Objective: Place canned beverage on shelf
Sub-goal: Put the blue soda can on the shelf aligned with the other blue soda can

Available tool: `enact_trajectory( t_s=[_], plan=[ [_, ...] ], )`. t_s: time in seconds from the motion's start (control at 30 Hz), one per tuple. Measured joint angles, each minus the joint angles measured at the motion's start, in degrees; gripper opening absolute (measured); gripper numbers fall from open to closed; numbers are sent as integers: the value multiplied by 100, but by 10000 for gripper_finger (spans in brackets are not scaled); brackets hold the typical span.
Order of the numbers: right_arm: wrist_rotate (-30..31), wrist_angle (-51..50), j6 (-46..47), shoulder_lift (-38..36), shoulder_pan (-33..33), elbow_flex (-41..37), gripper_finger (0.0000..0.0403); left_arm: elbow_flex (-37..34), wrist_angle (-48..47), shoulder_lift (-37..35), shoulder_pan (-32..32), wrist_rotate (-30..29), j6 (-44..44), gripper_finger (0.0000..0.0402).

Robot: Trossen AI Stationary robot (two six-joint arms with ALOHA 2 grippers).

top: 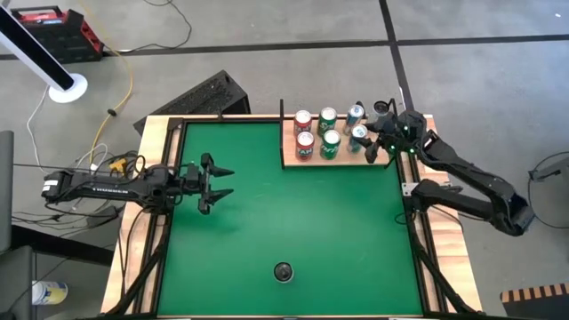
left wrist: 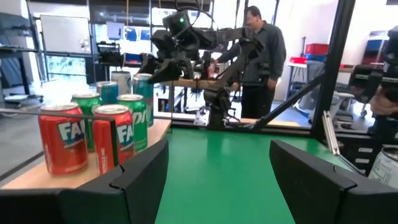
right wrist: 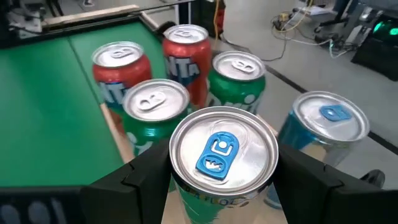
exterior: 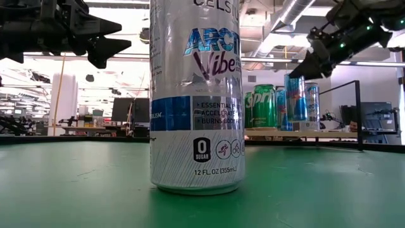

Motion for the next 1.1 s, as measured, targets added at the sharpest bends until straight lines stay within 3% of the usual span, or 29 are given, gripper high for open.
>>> enact_trajectory(
  t_s=[0.6, 1.1],
  plan=[
    [-73, 338, -73, 659, -193, -69, 260, 0, -51, -2, 0, 3, 13, 263],
    [-139, 348, -36, 665, -286, -69, 263, 0, -151, -2, 0, 57, 48, 263]
  ],
)
